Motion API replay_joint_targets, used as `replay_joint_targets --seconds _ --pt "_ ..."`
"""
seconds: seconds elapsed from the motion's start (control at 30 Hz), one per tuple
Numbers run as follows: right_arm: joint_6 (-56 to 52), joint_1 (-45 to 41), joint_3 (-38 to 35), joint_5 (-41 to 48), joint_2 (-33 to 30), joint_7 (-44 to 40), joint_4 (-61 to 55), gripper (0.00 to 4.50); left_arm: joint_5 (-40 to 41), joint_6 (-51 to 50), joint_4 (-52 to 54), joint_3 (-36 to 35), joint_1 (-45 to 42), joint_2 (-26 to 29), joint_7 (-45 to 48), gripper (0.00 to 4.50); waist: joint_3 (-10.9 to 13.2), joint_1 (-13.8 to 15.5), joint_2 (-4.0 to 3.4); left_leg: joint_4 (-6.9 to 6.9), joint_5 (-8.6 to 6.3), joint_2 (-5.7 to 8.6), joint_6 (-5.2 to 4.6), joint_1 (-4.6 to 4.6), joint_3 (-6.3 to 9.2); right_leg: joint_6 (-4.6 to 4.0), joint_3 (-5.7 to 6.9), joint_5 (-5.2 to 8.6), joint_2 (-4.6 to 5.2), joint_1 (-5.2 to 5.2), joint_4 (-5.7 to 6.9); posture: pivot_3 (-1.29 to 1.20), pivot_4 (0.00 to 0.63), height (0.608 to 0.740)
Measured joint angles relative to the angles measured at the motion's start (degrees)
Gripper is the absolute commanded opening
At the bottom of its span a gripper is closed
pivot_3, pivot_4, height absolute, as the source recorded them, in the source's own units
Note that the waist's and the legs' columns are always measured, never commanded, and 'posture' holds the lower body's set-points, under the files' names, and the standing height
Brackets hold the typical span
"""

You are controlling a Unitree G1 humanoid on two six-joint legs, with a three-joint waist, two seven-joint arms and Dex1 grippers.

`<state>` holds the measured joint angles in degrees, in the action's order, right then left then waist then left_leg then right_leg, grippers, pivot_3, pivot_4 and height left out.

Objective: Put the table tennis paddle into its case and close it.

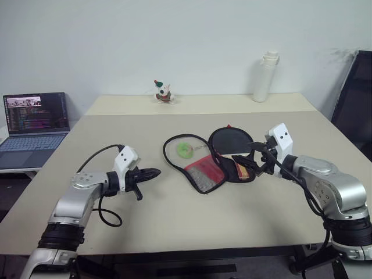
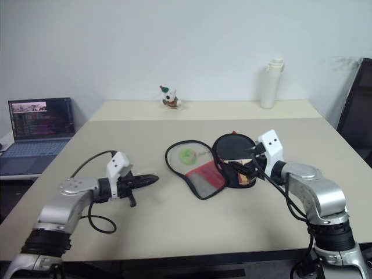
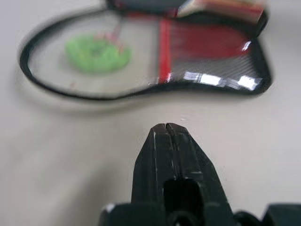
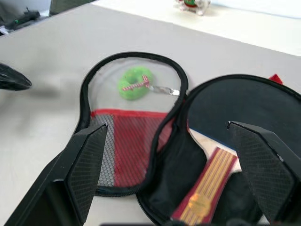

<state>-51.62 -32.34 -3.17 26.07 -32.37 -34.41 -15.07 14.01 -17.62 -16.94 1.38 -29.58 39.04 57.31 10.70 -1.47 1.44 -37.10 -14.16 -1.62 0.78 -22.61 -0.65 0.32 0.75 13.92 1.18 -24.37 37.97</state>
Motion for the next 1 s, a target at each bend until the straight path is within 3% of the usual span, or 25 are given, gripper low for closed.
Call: replay_joint_targets --seconds 0.3,0.63,1.0 --pt "-0.49 2.56 2.01 0.55 -2.49 -2.58 -2.80 4.50 -8.61 8.08 -19.18 3.24 -10.20 -7.49 -7.98 0.06 0.00 0.11 0.01 -0.08 0.00 0.01 0.00 -0.07 0.00 -0.03 0.08 -0.03 0.01 0.00 0.01 0.00 0.150 0.740" --pt "-0.49 2.98 1.85 0.45 -3.88 -1.66 -2.73 4.50 -11.29 18.22 -42.35 2.85 -22.81 -15.29 -10.64 0.06 0.00 0.23 0.05 -0.17 0.00 0.06 0.00 -0.21 0.00 -0.03 0.22 -0.04 0.02 0.00 0.00 0.00 0.150 0.740" --pt "-3.85 7.67 -5.36 0.37 -9.67 0.08 -2.41 4.50 -12.52 23.25 -51.13 2.59 -40.13 -23.07 -9.32 0.06 0.04 1.02 0.11 -0.21 0.00 0.09 0.00 -0.25 -0.03 0.02 0.21 -0.02 0.02 -0.01 -0.03 0.00 0.150 0.740"
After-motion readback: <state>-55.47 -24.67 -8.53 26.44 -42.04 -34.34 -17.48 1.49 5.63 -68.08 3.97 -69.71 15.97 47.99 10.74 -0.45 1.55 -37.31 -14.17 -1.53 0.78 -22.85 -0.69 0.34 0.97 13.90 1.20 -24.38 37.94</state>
